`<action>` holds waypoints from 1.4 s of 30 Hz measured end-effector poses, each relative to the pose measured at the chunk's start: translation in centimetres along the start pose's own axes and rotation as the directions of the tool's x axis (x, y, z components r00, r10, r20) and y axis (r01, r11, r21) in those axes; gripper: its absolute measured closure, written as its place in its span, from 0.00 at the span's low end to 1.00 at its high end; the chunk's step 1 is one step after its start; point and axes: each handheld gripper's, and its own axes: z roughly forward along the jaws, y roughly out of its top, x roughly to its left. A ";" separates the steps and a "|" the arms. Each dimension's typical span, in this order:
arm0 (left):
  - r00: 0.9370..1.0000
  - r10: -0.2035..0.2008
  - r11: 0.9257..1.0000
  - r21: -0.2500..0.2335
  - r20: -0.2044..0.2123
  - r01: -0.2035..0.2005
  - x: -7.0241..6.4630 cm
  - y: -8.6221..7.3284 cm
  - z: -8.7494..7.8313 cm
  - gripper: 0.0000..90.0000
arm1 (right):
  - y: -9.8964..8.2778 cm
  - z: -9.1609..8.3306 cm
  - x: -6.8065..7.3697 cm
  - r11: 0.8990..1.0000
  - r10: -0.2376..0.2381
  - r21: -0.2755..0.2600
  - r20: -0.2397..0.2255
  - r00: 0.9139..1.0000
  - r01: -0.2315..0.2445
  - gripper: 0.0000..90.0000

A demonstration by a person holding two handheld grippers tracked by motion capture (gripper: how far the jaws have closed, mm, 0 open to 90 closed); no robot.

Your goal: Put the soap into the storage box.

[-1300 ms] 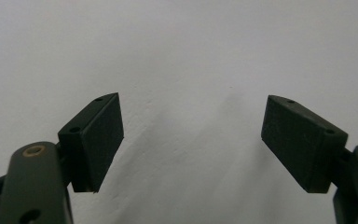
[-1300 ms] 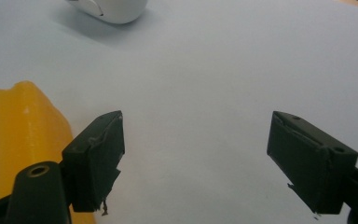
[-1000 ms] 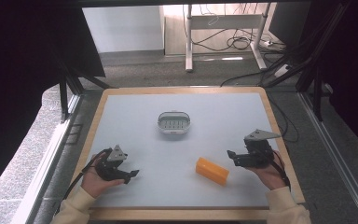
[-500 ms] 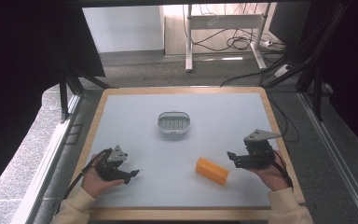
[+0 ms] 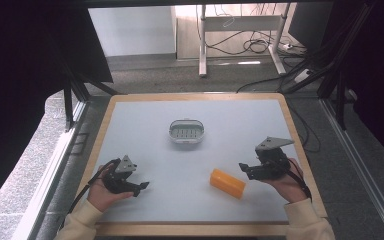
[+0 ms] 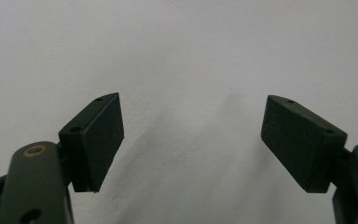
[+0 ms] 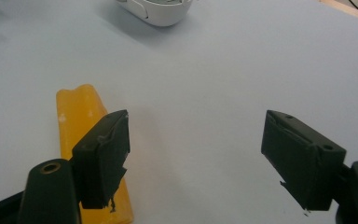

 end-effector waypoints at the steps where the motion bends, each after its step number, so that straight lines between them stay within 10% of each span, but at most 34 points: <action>1: 1.000 0.000 1.000 0.000 0.000 0.000 0.0 0.0 0.0 0.24 | 0.0 0.0 0.0 1.000 0.000 0.000 0.000 1.000 0.000 0.27; 29: 1.000 -0.006 1.000 -0.008 -0.003 0.006 0.0 -0.1 0.0 0.24 | 1.4 1.6 2.9 0.992 -0.067 0.095 -0.118 0.991 0.079 0.29; 42: 1.000 -0.005 1.000 -0.007 -0.006 0.005 0.0 -0.1 0.0 0.24 | 1.4 3.5 4.8 0.968 -0.126 0.191 -0.178 0.976 0.160 0.33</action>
